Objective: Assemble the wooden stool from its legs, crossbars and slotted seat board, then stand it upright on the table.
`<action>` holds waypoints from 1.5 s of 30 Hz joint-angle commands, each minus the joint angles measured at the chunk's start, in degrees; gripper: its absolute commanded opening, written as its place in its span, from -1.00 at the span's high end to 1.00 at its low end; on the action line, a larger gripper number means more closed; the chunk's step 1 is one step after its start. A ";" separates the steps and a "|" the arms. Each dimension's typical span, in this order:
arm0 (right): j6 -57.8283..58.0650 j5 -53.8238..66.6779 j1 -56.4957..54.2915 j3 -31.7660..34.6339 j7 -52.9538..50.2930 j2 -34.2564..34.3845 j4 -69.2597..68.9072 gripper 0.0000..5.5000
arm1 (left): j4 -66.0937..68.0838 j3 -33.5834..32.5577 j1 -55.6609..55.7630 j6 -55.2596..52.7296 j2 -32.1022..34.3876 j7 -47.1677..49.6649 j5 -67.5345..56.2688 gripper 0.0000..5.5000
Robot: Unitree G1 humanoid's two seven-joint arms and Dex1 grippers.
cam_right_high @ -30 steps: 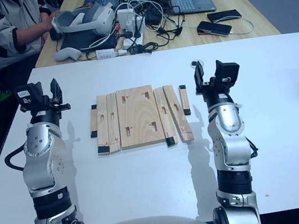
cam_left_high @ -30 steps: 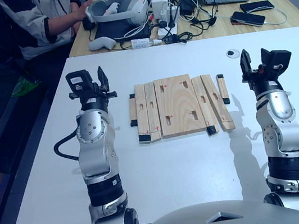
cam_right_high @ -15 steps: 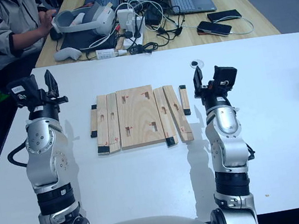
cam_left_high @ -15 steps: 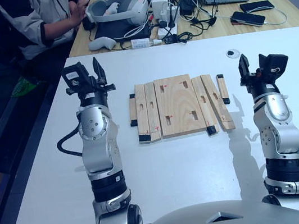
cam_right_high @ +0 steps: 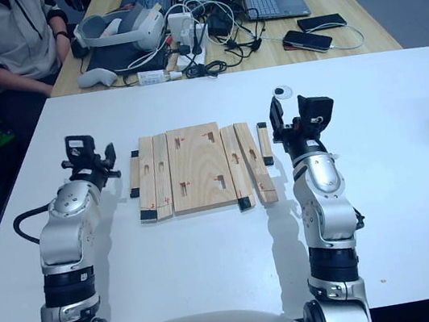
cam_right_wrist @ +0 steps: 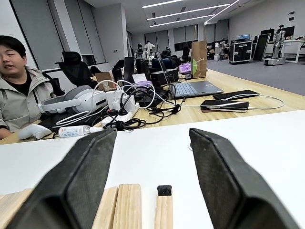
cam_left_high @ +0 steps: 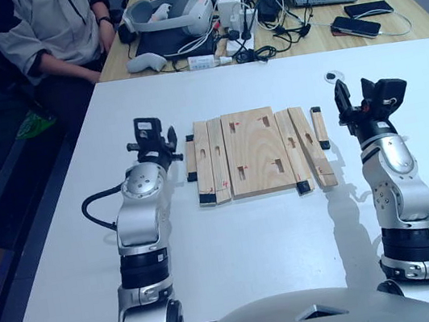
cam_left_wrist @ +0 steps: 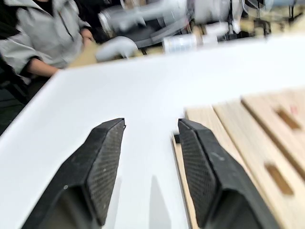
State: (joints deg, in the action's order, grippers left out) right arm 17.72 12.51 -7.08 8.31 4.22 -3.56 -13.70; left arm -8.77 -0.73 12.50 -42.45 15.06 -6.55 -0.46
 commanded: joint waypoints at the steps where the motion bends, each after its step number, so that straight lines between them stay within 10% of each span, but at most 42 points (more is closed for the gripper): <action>1: 1.17 0.30 -0.42 -0.14 0.45 -0.90 -0.01 -0.03 | 0.39 2.13 0.15 -5.57 3.18 -2.87 0.79 0.24; 23: 1.56 -0.02 -3.07 0.39 1.46 -3.87 1.93 -0.03 | 2.87 11.14 2.26 -9.38 13.23 -12.22 4.74 0.24; 45: 1.77 -1.45 -5.26 0.08 1.31 -5.16 3.58 -0.03 | 13.11 7.92 7.28 -4.34 5.61 -10.95 3.55 0.24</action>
State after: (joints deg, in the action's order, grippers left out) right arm 18.94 11.25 -11.70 8.22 5.52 -8.17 -10.23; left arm 4.15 7.04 19.29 -47.11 20.48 -17.94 2.67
